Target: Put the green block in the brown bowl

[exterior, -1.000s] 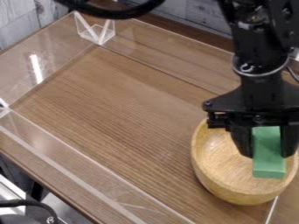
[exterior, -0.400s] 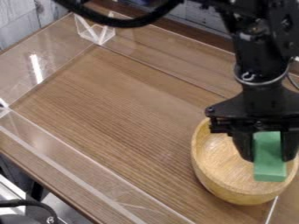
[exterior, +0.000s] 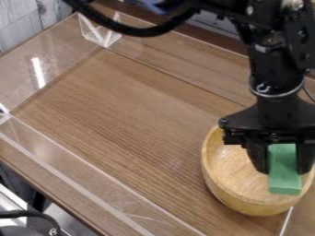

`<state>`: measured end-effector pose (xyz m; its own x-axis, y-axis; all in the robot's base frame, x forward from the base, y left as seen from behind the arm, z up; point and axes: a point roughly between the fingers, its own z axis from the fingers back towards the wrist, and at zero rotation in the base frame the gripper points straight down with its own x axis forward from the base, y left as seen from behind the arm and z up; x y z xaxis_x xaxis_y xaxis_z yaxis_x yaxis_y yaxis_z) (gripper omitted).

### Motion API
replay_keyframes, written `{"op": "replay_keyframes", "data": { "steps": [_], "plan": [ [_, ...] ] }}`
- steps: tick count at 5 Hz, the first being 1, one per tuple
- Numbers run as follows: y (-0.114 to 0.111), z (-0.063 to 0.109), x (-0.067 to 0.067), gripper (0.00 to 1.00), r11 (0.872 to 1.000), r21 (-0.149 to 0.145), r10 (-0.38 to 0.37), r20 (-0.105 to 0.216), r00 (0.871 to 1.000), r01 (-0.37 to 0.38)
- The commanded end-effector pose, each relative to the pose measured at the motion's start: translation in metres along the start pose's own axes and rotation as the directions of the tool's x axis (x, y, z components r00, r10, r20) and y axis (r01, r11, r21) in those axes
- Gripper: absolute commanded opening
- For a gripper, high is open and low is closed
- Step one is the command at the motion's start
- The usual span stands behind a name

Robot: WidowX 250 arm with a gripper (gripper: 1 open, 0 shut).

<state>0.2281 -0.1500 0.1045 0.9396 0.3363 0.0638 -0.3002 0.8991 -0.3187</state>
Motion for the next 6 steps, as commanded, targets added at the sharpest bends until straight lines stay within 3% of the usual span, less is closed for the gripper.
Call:
{"op": "replay_keyframes", "data": {
  "steps": [1, 6],
  "plan": [
    [-0.004, 0.003, 0.005, 0.00, 1.000, -0.023, -0.003, 0.021, 1.000, 0.004],
    [0.007, -0.012, 0.023, 0.00, 1.000, -0.015, 0.014, 0.030, 0.999, -0.014]
  ]
}}
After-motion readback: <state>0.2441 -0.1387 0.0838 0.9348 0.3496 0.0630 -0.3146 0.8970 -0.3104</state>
